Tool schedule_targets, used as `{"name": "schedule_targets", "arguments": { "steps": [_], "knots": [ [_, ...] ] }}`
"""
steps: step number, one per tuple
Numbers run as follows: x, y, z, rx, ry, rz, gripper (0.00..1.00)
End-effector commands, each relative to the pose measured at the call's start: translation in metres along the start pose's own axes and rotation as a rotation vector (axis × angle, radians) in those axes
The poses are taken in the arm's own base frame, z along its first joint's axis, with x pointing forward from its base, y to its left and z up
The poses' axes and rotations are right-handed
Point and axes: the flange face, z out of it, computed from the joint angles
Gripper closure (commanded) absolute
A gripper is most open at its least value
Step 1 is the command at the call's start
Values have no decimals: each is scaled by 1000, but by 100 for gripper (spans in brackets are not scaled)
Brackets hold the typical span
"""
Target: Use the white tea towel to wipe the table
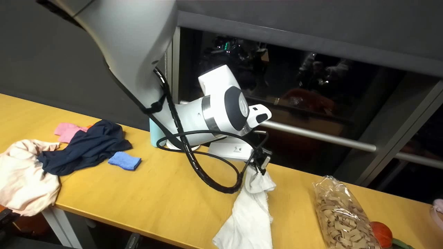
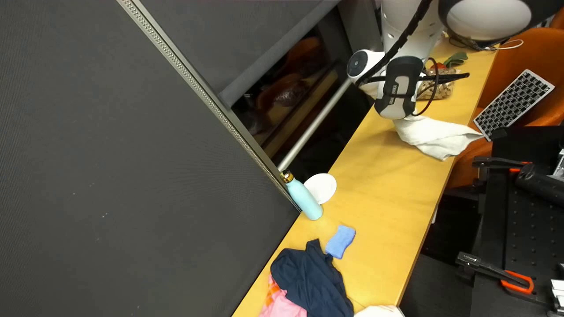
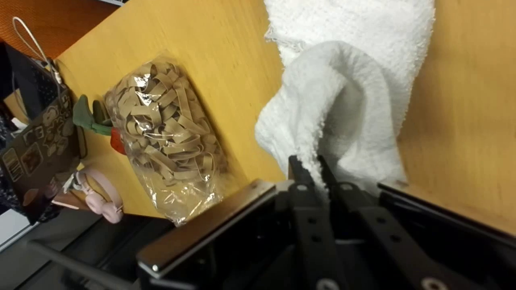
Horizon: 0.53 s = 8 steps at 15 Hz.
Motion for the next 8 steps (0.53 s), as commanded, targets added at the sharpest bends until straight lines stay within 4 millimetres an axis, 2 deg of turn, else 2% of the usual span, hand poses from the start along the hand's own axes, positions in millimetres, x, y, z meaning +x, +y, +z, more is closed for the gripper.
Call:
{"name": "schedule_targets", "arguments": {
  "steps": [1, 2, 3, 4, 5, 8],
  "knots": [
    [7, -22, 1, -60, 45, 29, 98],
    [5, -26, 4, -64, 46, 32, 98],
    [0, -30, 8, -68, 38, 33, 94],
    [-2, -31, 12, -71, 33, 34, 68],
    [-5, -30, 17, -73, 26, 36, 68],
    [-10, -21, 24, -89, 12, 37, 48]
  ]
}}
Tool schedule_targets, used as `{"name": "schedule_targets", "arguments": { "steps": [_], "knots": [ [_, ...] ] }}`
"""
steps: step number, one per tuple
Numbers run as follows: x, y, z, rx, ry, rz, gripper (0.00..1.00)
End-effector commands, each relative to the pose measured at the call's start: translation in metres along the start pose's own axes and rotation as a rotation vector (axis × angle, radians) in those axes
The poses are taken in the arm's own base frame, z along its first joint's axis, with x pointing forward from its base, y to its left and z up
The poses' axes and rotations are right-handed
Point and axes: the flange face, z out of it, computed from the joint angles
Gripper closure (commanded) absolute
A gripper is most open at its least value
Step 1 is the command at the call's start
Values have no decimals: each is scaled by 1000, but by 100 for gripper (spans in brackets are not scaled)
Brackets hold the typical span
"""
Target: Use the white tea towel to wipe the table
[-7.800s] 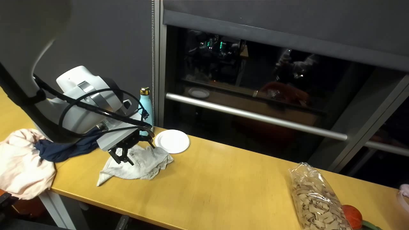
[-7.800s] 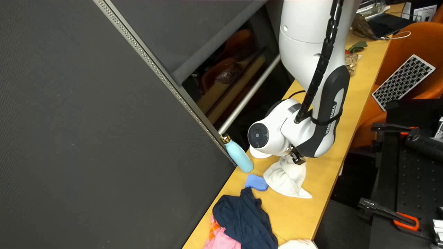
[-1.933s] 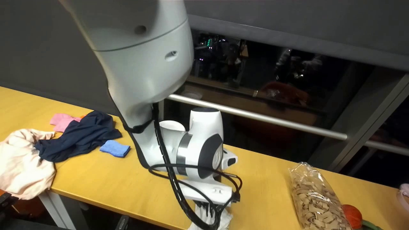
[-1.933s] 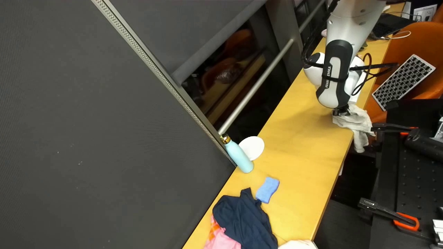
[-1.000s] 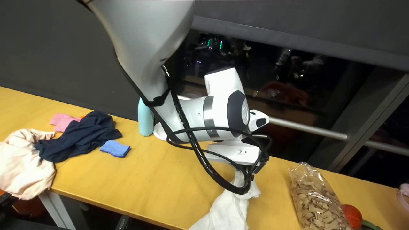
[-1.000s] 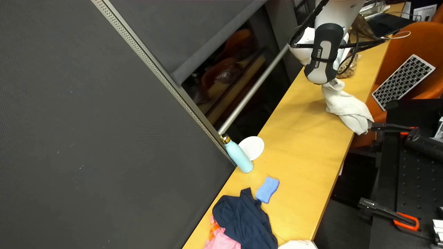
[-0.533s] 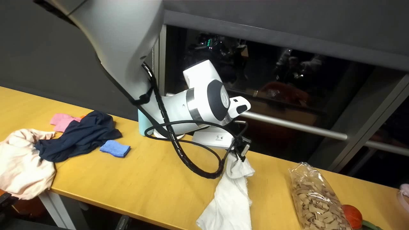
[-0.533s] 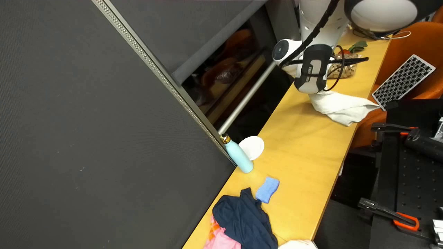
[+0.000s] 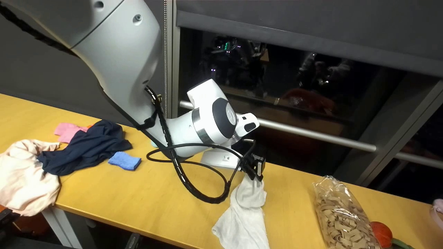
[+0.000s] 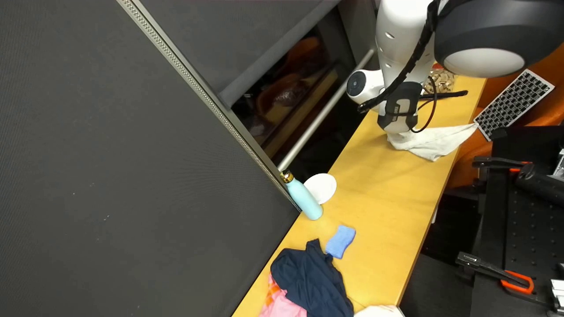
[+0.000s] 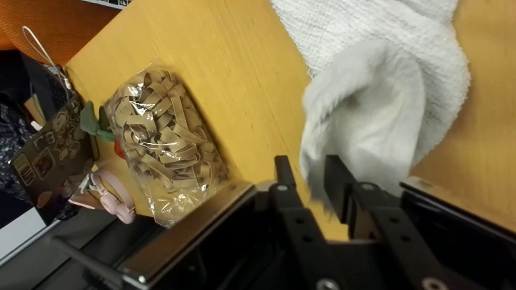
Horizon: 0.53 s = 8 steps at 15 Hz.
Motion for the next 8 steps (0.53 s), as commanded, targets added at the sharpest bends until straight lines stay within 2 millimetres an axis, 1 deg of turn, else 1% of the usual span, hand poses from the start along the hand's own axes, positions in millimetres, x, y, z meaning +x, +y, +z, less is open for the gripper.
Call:
{"name": "schedule_targets", "arguments": {
  "steps": [1, 3, 6, 7, 8],
  "knots": [
    [3, 13, 3, -24, -1, 11, 39],
    [4, 19, -5, -6, -3, 5, 26],
    [7, 26, -19, 17, 7, 0, 3],
    [10, 29, -26, 44, 11, -1, 0],
    [14, 32, -34, 67, 19, -2, 0]
  ]
}}
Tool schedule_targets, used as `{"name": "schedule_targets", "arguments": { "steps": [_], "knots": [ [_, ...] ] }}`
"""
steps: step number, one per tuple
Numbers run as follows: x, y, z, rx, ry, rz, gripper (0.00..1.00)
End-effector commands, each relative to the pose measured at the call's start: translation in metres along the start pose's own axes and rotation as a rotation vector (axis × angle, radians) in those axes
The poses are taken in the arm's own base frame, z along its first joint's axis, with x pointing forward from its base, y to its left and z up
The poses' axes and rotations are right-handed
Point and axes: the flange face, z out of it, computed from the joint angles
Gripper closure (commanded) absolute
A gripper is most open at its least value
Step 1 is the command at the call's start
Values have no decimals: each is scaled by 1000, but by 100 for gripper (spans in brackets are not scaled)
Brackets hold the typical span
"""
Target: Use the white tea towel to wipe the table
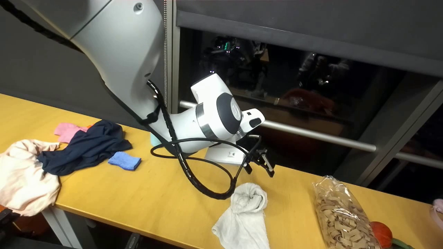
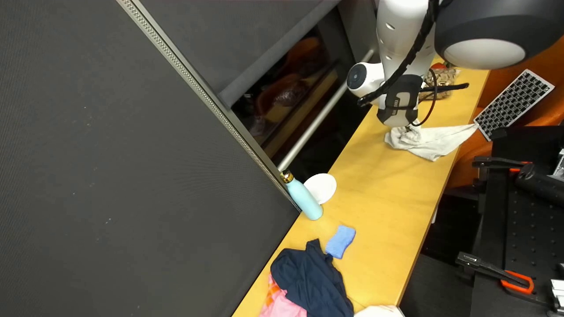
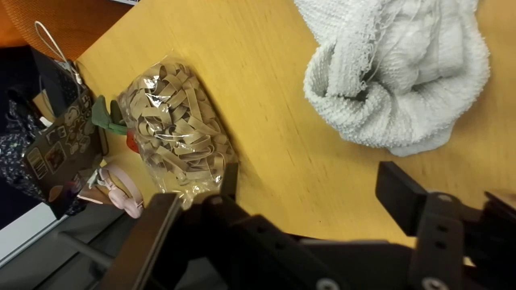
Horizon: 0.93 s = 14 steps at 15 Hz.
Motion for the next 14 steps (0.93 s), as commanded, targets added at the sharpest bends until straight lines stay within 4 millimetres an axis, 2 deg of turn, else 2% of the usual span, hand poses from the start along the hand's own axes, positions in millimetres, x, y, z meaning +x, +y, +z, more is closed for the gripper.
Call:
{"name": "schedule_targets", "arguments": {
  "steps": [1, 3, 4, 6, 12, 14],
  "knots": [
    [10, 16, -37, 113, 20, -17, 0],
    [5, 16, -59, 197, 39, -86, 0],
    [13, 6, -33, 100, 34, -44, 0],
    [14, 9, -40, 114, 34, -45, 0],
    [9, 5, -31, 105, 24, -53, 0],
    [31, 9, -23, 133, 87, -32, 0]
  ]
}}
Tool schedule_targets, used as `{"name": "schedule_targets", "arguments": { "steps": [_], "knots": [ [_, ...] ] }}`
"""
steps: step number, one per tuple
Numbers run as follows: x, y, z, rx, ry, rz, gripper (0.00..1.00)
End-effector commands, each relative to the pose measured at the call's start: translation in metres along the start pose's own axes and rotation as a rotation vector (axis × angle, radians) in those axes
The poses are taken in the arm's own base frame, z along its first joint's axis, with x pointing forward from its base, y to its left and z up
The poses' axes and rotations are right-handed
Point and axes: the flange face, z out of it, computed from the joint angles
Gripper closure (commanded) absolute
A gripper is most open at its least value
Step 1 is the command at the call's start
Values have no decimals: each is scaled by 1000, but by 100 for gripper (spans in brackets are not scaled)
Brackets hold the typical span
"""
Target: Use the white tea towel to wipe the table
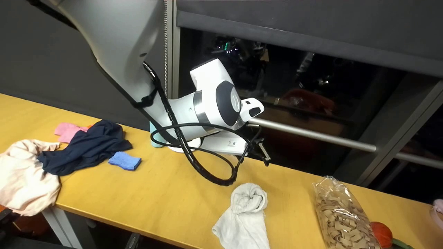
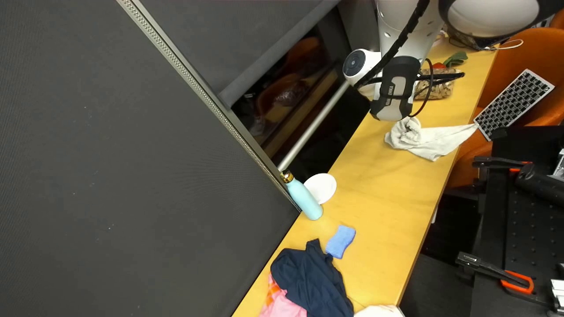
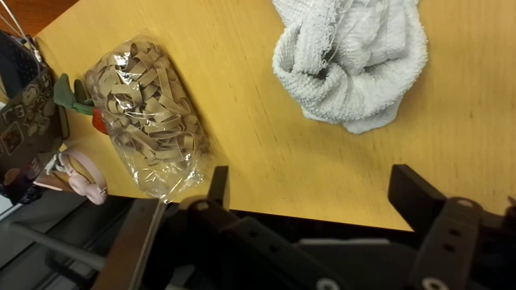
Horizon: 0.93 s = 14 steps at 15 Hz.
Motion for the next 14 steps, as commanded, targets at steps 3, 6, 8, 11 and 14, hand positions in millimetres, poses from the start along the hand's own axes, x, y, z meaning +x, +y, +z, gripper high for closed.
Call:
{"name": "schedule_targets", "arguments": {
  "steps": [3, 6, 8, 11, 14],
  "knots": [
    [65, 1, 9, 120, 204, -1, 0],
    [100, -5, 0, 255, 287, 3, 0],
    [117, -19, -8, 348, 319, -12, 0],
    [130, -49, -13, 487, 370, -57, 0],
    [128, -87, -9, 636, 361, -132, 0]
  ]
}}
